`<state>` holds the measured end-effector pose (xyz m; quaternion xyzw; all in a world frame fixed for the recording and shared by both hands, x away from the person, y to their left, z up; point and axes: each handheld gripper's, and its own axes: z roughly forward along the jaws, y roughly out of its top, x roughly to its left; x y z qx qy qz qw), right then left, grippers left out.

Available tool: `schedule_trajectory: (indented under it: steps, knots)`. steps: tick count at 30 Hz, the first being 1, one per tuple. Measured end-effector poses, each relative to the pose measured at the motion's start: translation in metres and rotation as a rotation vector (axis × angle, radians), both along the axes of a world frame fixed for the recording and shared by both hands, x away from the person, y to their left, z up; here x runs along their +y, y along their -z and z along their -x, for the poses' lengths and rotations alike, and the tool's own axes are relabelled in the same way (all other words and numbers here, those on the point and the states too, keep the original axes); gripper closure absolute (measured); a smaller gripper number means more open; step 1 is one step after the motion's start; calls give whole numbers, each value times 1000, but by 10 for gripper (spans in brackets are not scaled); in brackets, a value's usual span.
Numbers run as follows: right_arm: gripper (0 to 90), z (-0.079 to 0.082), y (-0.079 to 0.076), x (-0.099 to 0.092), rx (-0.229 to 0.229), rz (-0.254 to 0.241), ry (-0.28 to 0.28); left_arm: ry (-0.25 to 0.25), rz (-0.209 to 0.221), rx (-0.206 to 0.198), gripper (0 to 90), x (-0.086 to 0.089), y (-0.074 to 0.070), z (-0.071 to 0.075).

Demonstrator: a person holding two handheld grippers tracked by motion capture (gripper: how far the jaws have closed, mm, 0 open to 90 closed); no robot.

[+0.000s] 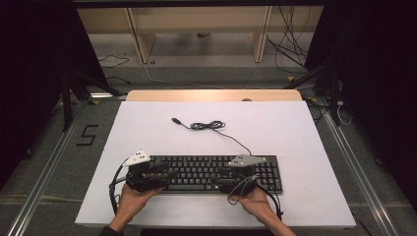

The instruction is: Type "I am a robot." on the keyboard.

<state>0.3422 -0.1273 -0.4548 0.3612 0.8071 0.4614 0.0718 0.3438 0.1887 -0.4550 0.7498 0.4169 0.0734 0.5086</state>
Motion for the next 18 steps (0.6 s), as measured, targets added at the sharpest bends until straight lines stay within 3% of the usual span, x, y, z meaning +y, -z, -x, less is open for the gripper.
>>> schedule_trajectory:
  steps: [9, 18]
  knots:
    - [762, -5, 4, 8, 5, 28, -23, -10, 12, -23, 378, 5, 1, 6]
    - [873, -11, 11, 15, 23, 61, -27, -11, 29, -45, 333, 8, 2, 13]
